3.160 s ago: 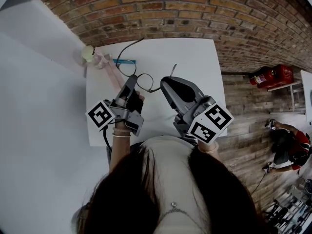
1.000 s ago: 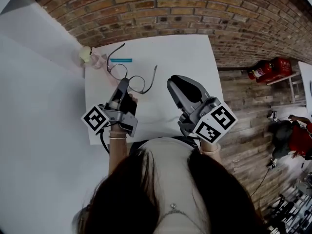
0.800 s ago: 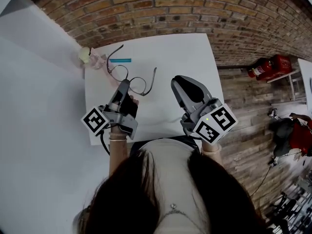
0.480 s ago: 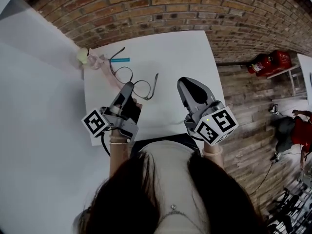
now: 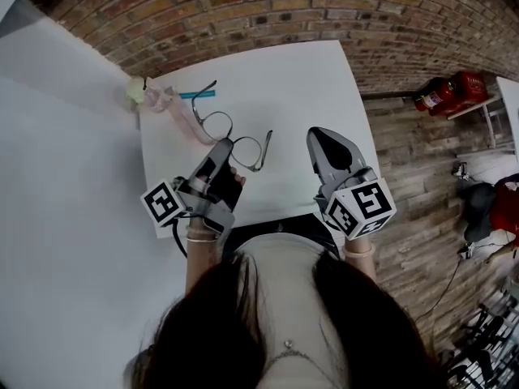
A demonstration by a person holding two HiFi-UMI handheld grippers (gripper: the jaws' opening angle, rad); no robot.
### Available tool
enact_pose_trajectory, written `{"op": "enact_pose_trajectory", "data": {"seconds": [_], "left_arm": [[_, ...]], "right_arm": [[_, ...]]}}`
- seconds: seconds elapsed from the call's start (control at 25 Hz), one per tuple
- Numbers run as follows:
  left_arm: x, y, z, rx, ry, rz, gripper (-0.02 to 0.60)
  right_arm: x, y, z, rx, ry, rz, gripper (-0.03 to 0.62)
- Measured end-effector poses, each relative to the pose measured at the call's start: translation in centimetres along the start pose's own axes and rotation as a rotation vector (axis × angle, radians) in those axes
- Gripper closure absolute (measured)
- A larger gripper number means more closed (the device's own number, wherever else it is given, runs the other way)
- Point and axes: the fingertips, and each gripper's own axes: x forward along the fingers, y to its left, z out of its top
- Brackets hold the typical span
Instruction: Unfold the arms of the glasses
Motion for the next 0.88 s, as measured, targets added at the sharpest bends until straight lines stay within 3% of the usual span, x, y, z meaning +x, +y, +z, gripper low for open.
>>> {"op": "enact_pose_trajectory", "data": {"seconds": [0.32, 0.88], "left_arm": [[-0.3, 0.0, -1.3, -0.012, 0.024, 0.004, 0.560], [0.7, 0.2, -1.9, -0.021, 0.017, 0.008, 0.560]], "right_arm": [[-0.4, -0.6, -0.4, -0.025, 0.021, -0.018, 0.591], [0.9, -1.5, 0.0, -0.041, 0.028, 0.027, 0.591]]}}
